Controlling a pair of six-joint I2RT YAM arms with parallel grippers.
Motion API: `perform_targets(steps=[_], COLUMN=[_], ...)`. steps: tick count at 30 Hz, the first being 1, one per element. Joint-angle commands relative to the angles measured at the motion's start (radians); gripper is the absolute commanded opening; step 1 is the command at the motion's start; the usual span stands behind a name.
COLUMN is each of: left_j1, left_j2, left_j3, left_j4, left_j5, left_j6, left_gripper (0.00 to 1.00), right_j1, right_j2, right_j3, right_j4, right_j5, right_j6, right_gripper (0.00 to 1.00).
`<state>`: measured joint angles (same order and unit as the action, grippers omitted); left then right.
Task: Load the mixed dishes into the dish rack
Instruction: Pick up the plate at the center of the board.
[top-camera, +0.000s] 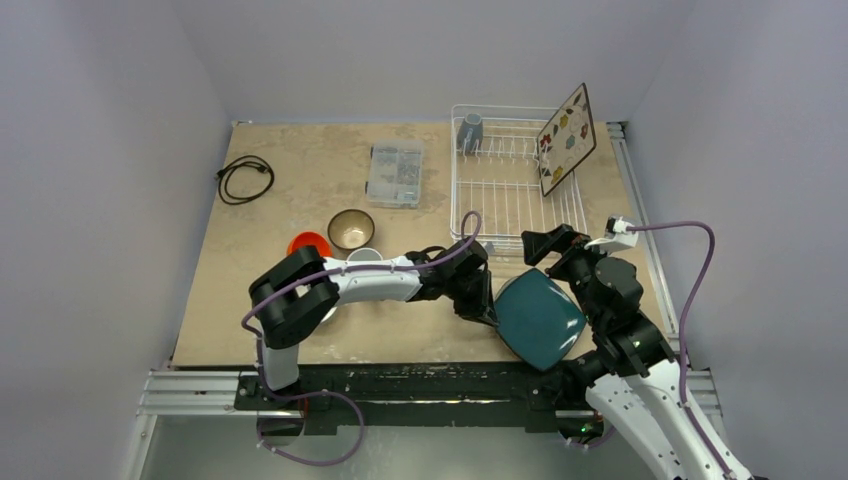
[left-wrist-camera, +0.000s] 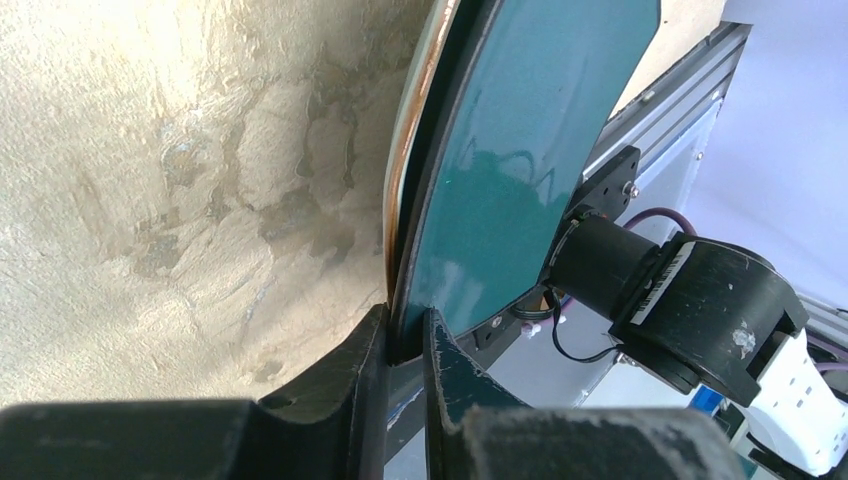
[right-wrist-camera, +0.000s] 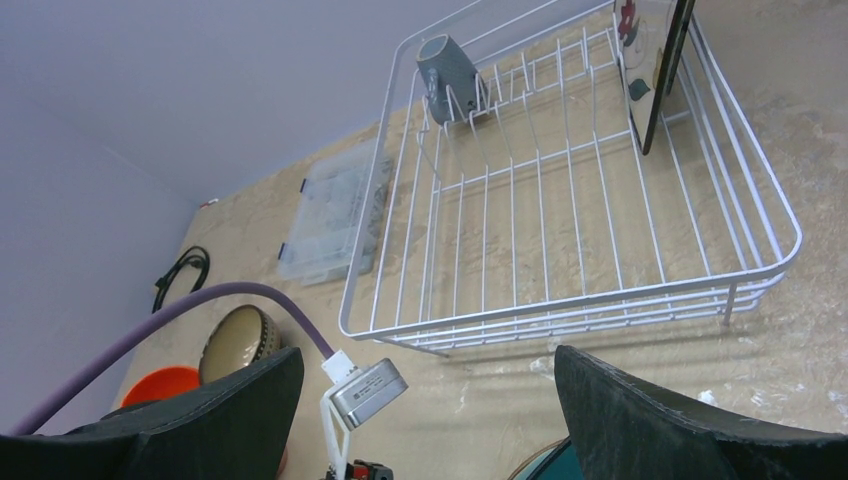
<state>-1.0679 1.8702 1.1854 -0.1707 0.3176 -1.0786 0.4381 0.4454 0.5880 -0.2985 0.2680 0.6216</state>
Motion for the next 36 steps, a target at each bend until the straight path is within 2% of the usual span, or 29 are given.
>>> perform_targets(steps=[1,7,14,17,21,28,36], left_j1=[-0.009,-0.009,-0.009,-0.009,-0.012,-0.017,-0.018], left_j2=[-0.033,-0.037,0.040,0.069,0.058,0.027,0.005], left_j3=[0.015,0.077,0.082,0.112,0.104,0.085,0.047], left_j4=[0.082,-0.069,0.011,-0.026,-0.045,-0.040,0.065], left_j5=[0.029,-0.015,0.031,0.020,-0.044,-0.066,-0.046], left_j6=[0.024,0.071,0.065,0.099,0.127,0.150,0.114], left_gripper=[0.00,0.00,0.12,0.17,0.23,0.28,0.00], right_j1=[0.002,0.002,0.002,0.002,0.002,0.002,0.001], right_j2=[0.010,0.006,0.048,0.053,0.044,0.056,0.019], right_j3=[0.004,0.016,0.015,0.021,0.006,0.009,0.005], right_j4=[0.035,0.040,0.043,0.043,0.053,0.059,0.041], right_j5=[0.002,0.021,0.012,0.017,0.012,0.010,0.016], right_j6=[-0.003,-0.013,-0.023,-0.028,-0.016,-0.017,-0.015], right_gripper=[0.98,0.98,0.98,0.98,0.98,0.98,0.98])
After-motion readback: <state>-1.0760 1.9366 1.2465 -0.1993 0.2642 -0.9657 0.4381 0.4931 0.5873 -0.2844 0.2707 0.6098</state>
